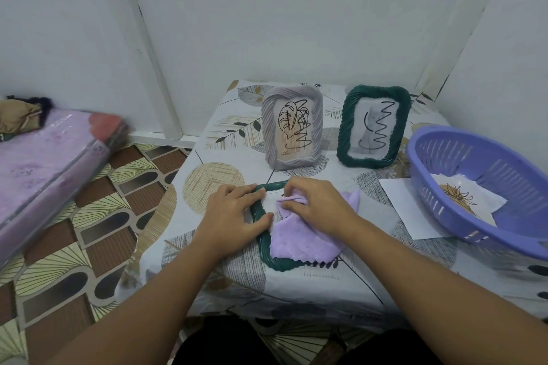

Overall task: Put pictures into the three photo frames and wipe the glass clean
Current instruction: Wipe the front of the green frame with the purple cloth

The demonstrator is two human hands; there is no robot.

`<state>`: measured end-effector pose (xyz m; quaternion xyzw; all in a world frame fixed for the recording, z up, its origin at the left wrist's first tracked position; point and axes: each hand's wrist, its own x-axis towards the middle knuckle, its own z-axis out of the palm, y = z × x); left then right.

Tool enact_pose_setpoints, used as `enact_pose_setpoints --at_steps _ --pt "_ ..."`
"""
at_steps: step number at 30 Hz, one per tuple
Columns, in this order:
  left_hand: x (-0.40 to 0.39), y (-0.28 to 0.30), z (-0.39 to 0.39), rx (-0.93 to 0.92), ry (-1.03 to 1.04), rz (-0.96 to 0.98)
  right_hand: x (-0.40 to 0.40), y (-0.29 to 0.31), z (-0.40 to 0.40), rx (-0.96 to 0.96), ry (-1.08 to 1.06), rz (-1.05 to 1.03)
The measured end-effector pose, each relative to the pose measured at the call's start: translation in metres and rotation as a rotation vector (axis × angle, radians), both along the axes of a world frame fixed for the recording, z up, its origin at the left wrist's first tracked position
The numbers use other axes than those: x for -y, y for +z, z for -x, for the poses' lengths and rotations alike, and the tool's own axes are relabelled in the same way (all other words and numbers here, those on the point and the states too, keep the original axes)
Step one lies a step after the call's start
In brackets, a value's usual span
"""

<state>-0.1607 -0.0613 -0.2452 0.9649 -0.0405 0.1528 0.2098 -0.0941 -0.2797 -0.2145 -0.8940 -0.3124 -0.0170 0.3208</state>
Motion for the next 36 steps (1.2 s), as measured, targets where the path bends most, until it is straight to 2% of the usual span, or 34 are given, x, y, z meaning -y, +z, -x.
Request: enact_pose_setpoints --at_steps 8,15,36 --pt "-0.001 -0.002 -0.003 0.015 0.015 -0.002 0.013 0.001 -0.002 -0.005 0.1 0.173" --pt "-0.001 -0.002 -0.004 0.005 0.019 -0.013 0.006 0.011 -0.002 0.075 0.135 0.264" --pt "-0.001 -0.002 -0.004 -0.024 0.023 -0.059 0.001 0.021 -0.007 0.034 0.143 0.345"
